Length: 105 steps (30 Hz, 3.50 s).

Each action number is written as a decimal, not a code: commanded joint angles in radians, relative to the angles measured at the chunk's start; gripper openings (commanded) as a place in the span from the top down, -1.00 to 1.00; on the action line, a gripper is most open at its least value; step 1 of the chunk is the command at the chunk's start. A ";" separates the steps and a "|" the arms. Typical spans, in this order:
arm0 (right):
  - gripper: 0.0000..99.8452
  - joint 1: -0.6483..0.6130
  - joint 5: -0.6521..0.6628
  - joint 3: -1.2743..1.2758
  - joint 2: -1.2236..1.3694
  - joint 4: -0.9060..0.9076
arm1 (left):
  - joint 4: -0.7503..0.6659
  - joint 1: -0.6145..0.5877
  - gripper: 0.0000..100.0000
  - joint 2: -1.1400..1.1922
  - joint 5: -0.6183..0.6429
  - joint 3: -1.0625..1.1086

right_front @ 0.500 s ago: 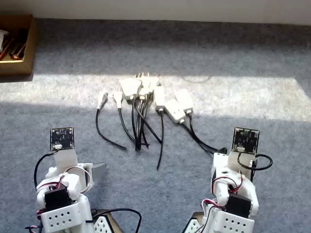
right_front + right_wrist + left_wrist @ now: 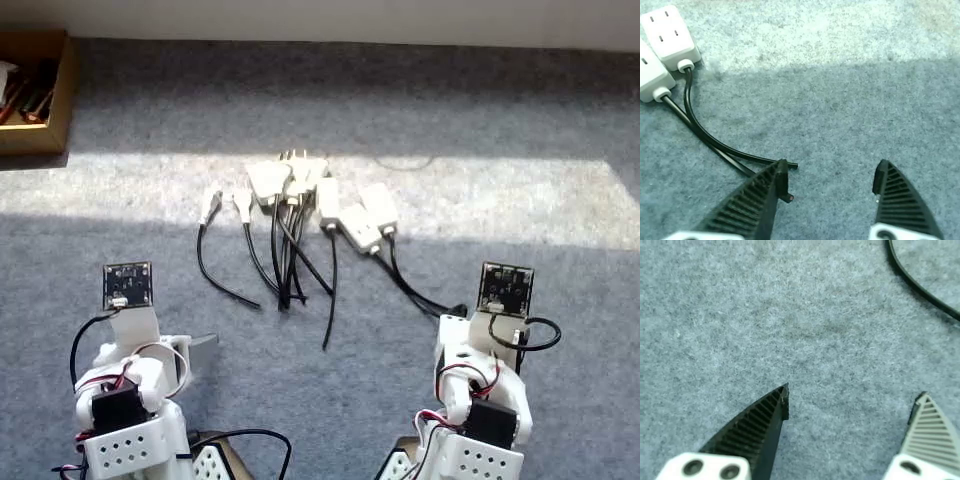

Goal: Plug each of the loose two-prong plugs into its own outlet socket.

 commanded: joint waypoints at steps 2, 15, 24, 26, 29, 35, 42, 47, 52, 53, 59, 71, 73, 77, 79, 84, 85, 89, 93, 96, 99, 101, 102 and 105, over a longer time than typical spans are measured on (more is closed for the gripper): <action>0.45 0.010 0.008 0.151 -0.012 -0.076 | -0.061 -0.007 0.25 -0.004 0.000 0.018; 0.45 0.030 0.002 -0.008 -0.004 -0.117 | -0.255 -0.005 0.25 -0.005 -0.083 -0.041; 0.45 -0.088 -0.063 -0.539 0.067 0.194 | -0.002 0.058 0.25 0.007 -0.078 -0.529; 0.45 -0.127 -0.063 -0.615 0.157 0.225 | 0.080 0.111 0.25 0.016 -0.078 -0.671; 0.45 -0.154 -0.061 -0.702 0.332 0.222 | 0.149 0.160 0.25 0.114 -0.078 -0.881; 0.45 -0.159 -0.061 -0.905 0.754 0.111 | 0.152 0.168 0.25 0.575 -0.077 -1.213; 0.45 -0.283 -0.057 -1.170 1.296 0.073 | 0.152 0.168 0.25 1.302 0.032 -1.468; 0.45 -0.369 -0.061 -1.285 1.572 0.071 | 0.157 0.193 0.27 1.659 0.040 -1.552; 0.45 -0.470 -0.091 -1.340 1.690 0.074 | 0.064 0.209 0.32 1.765 0.041 -1.471; 0.45 -0.495 -0.071 -1.353 1.699 0.074 | 0.032 0.206 0.32 1.764 0.040 -1.438; 0.45 -0.533 0.028 -1.501 1.807 0.071 | -0.124 0.159 0.32 1.705 0.035 -1.257; 0.45 -0.541 0.026 -1.713 2.144 0.067 | -0.285 0.084 0.32 1.538 0.037 -1.030; 0.45 -0.553 0.028 -1.710 2.144 0.038 | -0.298 0.085 0.32 1.532 0.037 -1.023; 0.45 -0.573 0.031 -1.707 2.152 -0.008 | -0.299 0.085 0.32 1.534 0.037 -1.021; 0.45 -0.576 0.031 -1.693 2.152 -0.028 | -0.299 0.085 0.32 1.534 0.037 -1.021; 0.45 -0.573 0.097 -1.626 2.153 -0.045 | -0.299 0.085 0.32 1.534 0.037 -1.021; 0.45 -0.572 0.098 -1.603 2.153 -0.058 | -0.299 0.084 0.32 1.534 0.037 -1.021; 0.45 -0.572 0.121 -1.534 2.152 -0.061 | -0.304 0.084 0.32 1.534 0.037 -1.021; 0.45 -0.572 0.153 -1.491 2.152 -0.065 | -0.304 0.085 0.32 1.534 0.037 -1.021; 0.45 -0.576 0.150 -1.489 2.152 -0.065 | -0.304 0.085 0.32 1.534 0.037 -1.021; 0.45 -0.605 0.150 -1.486 2.150 -0.065 | -0.304 0.085 0.32 1.535 0.037 -1.021; 0.45 -0.630 0.149 -1.486 2.149 -0.065 | -0.304 0.085 0.32 1.535 0.037 -1.021; 0.45 -0.642 0.149 -1.486 2.149 -0.065 | -0.304 0.085 0.32 1.535 0.037 -1.021; 0.45 -0.673 0.149 -1.484 2.149 -0.065 | -0.304 0.085 0.32 1.535 0.037 -1.021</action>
